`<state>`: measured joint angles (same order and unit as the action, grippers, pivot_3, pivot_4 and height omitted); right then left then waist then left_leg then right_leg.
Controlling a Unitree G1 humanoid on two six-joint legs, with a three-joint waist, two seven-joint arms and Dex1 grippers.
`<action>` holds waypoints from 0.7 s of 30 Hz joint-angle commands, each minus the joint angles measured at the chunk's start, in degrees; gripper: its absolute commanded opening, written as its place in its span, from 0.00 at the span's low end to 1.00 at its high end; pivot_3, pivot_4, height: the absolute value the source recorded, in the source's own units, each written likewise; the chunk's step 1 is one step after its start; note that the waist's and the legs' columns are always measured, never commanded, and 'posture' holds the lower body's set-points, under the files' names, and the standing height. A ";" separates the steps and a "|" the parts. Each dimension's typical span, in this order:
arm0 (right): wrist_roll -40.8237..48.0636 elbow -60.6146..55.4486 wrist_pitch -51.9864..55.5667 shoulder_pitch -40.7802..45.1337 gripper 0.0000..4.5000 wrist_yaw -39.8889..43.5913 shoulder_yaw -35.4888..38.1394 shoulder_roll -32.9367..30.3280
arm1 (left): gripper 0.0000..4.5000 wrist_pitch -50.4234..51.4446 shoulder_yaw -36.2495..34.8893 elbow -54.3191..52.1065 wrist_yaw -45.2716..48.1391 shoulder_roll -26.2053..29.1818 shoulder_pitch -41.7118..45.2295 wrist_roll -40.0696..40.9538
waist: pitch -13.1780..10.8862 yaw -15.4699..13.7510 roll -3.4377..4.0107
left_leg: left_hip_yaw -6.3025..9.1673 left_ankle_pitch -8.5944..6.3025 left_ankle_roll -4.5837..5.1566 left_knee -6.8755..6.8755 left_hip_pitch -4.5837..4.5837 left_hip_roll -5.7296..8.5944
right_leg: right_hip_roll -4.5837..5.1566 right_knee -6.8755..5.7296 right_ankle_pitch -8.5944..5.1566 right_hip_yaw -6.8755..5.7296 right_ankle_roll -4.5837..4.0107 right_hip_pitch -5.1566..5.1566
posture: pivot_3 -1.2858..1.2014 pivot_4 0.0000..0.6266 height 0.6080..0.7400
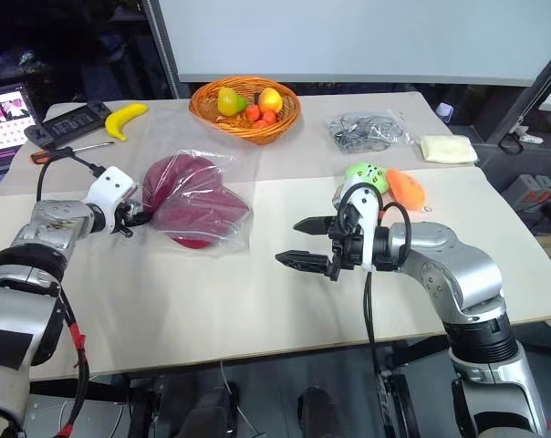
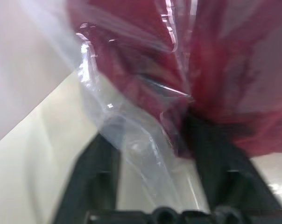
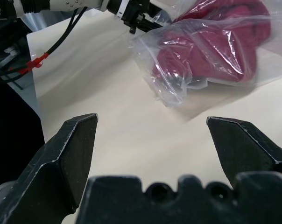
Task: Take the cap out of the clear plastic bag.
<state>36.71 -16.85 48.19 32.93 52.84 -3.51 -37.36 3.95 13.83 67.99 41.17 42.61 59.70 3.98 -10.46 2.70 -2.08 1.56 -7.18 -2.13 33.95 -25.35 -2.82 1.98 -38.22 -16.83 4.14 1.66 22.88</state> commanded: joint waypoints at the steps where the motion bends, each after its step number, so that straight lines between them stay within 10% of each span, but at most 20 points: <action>1: 0.16 -0.66 -0.86 0.82 1.00 0.41 0.23 0.22 | 0.92 2.97 -4.67 -6.14 1.81 2.51 -2.07 0.83 | 0.00 -0.09 0.00 | 0.00 0.00 0.00 0.01 -0.04 0.00 | 0.00 -0.01 0.01 0.00 -0.02 0.04 | 0.52 0.24 1.00; 14: 0.66 -0.59 -0.57 0.69 1.00 1.63 -0.29 0.22 | 0.98 32.75 -36.10 -68.54 0.54 10.12 -26.17 22.17 | -0.05 -0.11 -0.06 | 0.06 0.01 -0.01 0.29 -0.25 0.00 | 0.08 -0.40 0.03 -0.06 -0.04 0.24 | 0.52 0.24 1.00; 21: -0.50 2.25 -1.69 2.03 1.00 3.56 -1.05 -0.18 | 0.98 7.79 -33.74 -82.45 10.25 16.63 -52.39 7.93 | -0.06 -0.22 -0.03 | -0.04 0.01 -0.02 0.22 -0.10 0.01 | 0.15 -0.37 0.03 0.00 -0.11 0.19 | 0.52 0.24 1.00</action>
<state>36.14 -14.15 48.04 33.49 55.33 -5.40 -37.12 20.07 -20.08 -12.64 50.87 57.21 8.16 17.35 -10.51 2.48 -2.11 1.52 -7.17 -2.15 34.17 -25.46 -2.84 2.12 -38.59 -16.79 4.12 1.52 23.11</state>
